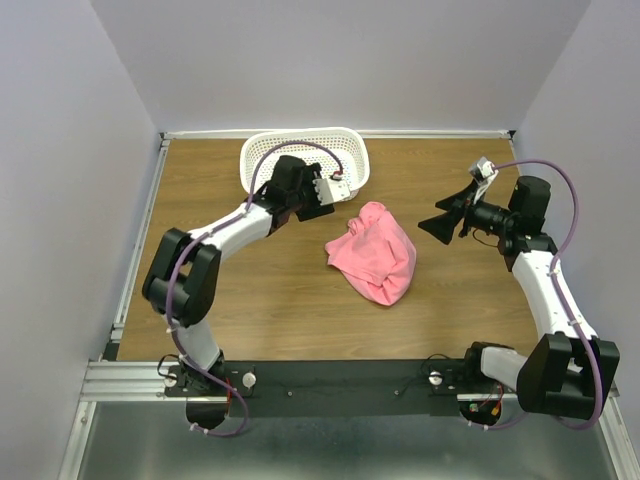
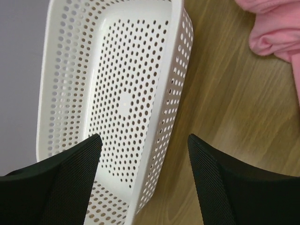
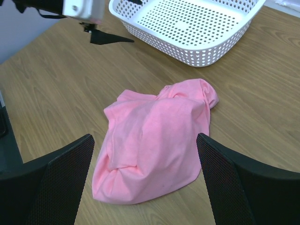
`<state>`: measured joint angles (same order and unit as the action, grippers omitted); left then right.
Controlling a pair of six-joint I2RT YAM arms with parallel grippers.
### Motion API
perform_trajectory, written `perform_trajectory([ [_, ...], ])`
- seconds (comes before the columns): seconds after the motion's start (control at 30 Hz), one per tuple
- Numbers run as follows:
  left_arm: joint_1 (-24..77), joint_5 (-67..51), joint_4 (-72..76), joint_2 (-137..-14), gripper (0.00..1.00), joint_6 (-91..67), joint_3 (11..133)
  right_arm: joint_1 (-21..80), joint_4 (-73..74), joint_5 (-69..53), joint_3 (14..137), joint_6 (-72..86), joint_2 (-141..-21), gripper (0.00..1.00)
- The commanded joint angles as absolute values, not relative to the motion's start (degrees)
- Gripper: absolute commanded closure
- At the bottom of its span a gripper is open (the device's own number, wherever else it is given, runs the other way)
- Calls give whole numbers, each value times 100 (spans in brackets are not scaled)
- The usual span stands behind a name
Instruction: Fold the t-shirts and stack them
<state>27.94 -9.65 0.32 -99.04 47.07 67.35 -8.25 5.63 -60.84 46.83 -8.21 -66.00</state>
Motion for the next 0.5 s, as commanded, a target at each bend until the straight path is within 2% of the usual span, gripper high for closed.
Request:
perform_trajectory([
  [0.0, 2812, -940, -702, -10423, 19, 5203, 7268, -844, 457, -6363, 4649, -870, -6574, 3],
  [0.2, 2821, -862, -940, -11143, 25, 5186, 7637, -835, 457, -6346, 4658, -844, -6592, 3],
  [0.33, 2821, -738, -984, -11390, 40, 5045, 7892, -844, 457, -6363, 4676, -844, -6592, 3],
  [0.43, 2847, -756, -941, -11356, 63, 4992, 7928, -835, 457, -6346, 4667, -870, -6583, 3],
  [0.47, 2882, -730, -845, -11329, 74, 4966, 7849, -844, 457, -6311, 4658, -879, -6583, 3],
])
